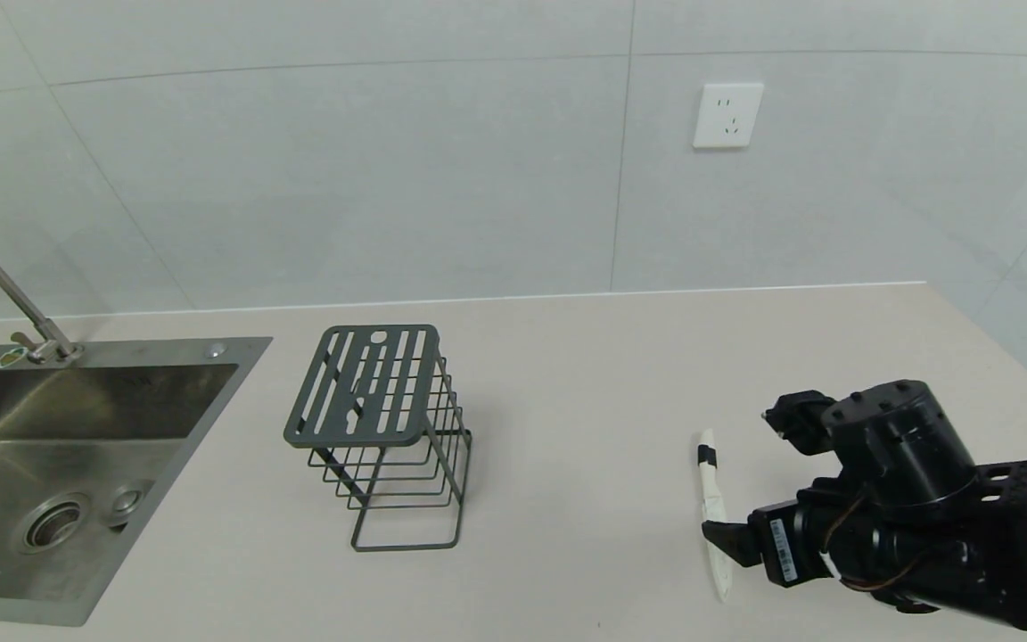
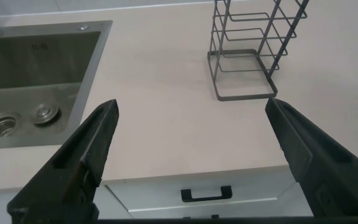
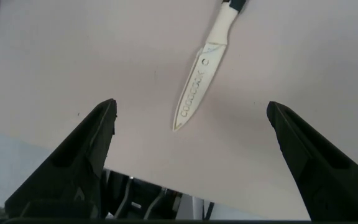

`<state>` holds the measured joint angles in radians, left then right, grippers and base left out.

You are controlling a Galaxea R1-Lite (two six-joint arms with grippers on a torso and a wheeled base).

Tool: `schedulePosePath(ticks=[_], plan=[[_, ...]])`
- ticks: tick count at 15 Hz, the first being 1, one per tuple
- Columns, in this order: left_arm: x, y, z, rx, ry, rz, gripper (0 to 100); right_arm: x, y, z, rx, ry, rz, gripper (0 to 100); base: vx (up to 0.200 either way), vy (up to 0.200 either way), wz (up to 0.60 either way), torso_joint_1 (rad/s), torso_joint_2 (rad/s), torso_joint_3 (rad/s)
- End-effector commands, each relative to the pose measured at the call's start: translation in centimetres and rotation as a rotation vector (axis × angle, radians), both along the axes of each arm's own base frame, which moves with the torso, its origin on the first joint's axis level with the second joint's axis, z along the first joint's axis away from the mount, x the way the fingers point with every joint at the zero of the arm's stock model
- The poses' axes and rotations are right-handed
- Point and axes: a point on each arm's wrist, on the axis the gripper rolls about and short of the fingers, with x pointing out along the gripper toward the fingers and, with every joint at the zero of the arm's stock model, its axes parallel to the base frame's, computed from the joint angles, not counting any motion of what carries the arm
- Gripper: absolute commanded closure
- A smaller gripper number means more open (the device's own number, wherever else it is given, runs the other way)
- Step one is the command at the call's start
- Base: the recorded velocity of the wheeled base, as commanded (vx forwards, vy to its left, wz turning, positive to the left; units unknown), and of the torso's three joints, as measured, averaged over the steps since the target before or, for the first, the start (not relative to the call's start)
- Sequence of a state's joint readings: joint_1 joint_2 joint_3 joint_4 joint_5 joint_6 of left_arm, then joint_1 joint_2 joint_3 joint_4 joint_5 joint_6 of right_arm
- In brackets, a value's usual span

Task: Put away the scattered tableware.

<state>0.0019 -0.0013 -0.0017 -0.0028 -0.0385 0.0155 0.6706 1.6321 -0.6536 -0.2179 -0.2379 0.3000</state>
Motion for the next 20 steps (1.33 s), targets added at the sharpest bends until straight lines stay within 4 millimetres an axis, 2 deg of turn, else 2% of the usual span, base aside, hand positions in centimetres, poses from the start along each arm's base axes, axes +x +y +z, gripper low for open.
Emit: schedulePosePath(ticks=[1, 6, 10, 14, 20], plan=[[0.0, 0.0, 0.0, 0.0, 0.001, 0.0, 0, 0.7, 0.9, -1.8, -0.047, 0.049, 0.006, 0, 0.0, 0.0, 0.0, 0.0, 0.0, 0.0], [0.0, 0.0, 0.0, 0.0, 0.001, 0.001, 0, 1.7, 1.2, -3.0, -0.069, 0.061, -0.02, 0, 0.0, 0.0, 0.0, 0.0, 0.0, 0.0], [0.0, 0.0, 0.0, -0.002, 0.001, 0.001, 0, 4.3, 1.8, -4.3, -0.081, 0.042, -0.063, 0, 0.0, 0.0, 0.0, 0.0, 0.0, 0.0], [0.0, 0.0, 0.0, -0.002, 0.001, 0.001, 0, 4.7, 2.1, -5.0, -0.097, 0.054, -0.07, 0, 0.0, 0.0, 0.0, 0.0, 0.0, 0.0], [0.0, 0.0, 0.0, -0.003, 0.001, 0.001, 0, 6.5, 3.2, -5.9, -0.111, 0.037, -0.092, 0, 0.0, 0.0, 0.0, 0.0, 0.0, 0.0]])
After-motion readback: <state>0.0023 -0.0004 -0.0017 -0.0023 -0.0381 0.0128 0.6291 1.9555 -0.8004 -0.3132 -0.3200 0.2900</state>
